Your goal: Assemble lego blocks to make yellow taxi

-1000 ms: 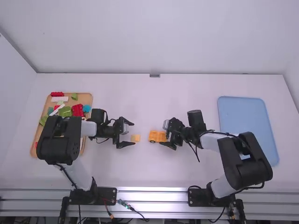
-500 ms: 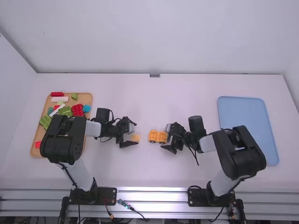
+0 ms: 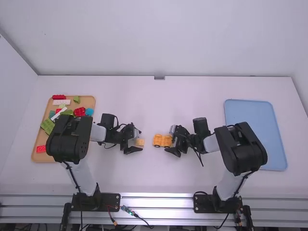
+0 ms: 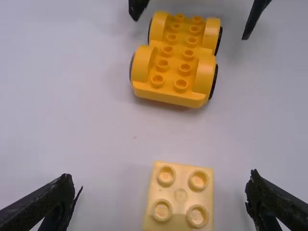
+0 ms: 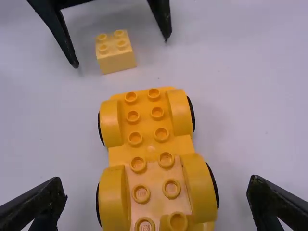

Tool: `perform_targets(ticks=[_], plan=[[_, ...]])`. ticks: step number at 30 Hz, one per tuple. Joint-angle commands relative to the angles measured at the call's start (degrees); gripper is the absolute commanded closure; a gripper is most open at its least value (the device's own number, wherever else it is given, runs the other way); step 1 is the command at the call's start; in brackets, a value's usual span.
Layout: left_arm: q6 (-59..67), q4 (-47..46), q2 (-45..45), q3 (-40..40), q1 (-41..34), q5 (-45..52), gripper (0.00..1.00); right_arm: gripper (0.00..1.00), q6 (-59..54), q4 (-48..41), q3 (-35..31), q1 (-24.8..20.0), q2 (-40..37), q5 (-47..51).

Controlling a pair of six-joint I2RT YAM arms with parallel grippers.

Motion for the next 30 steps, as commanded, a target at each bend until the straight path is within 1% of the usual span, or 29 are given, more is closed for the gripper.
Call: perform_targets(ticks=[1,2,3,4,6,11,12,14,15,16,17,20,21,24,25,27,30], plan=[[0.02,-0.07,0.81,-0.22,-0.46,0.90,0.12,0.01,0.39,-0.07,0.31,0.46,0.92,-1.14],[0.00,-0.04,0.81,-0.22,-0.55,0.87,0.15,0.01,0.37,-0.07,0.31,0.61,0.92,-1.14],[0.00,0.09,0.81,-0.22,-0.44,0.94,0.21,0.01,0.26,-0.02,0.28,0.92,0.92,-1.09],[0.00,0.20,0.81,-0.22,-0.48,0.92,0.24,0.01,-0.04,-0.07,0.28,0.92,0.92,-1.09],[0.02,0.09,0.81,-0.22,-0.50,0.87,0.37,0.01,-0.02,-0.02,0.28,0.83,0.92,-1.14],[0.02,-0.09,0.81,-0.22,-0.39,0.63,0.49,0.01,-0.04,-0.28,0.28,0.81,0.98,0.02],[0.00,-0.09,0.81,-0.22,-0.57,0.68,0.56,0.01,-0.02,-0.20,0.35,0.83,1.27,-0.11],[0.00,-0.11,0.81,-0.22,-0.46,0.63,0.67,0.01,-0.04,0.07,0.46,0.85,1.70,-0.26],[0.00,-0.13,0.81,-0.22,-0.50,0.66,0.75,0.01,-0.07,0.44,0.61,0.92,2.19,-0.24],[0.00,-0.13,0.81,-0.22,-0.55,0.66,0.78,0.01,-0.07,0.44,0.74,0.92,2.43,-0.22],[0.00,-0.07,0.81,-0.22,-0.55,0.66,0.87,0.01,-0.04,0.39,1.22,0.85,3.32,-0.09],[-0.02,0.24,0.81,-0.22,-0.55,0.66,0.91,0.01,-0.04,0.37,2.89,0.81,5.97,-0.55],[-0.66,0.72,0.79,-0.20,-0.46,0.76,0.97,0.01,-0.02,0.39,3.82,0.81,7.08,-1.22],[-4.76,2.36,0.72,0.07,-0.50,0.83,0.98,0.01,-0.02,0.39,5.44,0.81,8.72,-3.37],[-8.57,3.02,0.72,0.68,-0.48,0.59,0.98,0.01,-0.07,0.37,6.27,0.87,9.40,-4.61],[-11.02,2.64,0.70,1.68,-0.48,0.63,0.98,0.00,-0.02,0.28,6.97,0.92,9.92,-5.11],[-13.00,0.96,0.00,3.13,-0.52,0.66,0.98,0.09,-0.09,0.17,7.58,0.90,10.95,-5.01]])
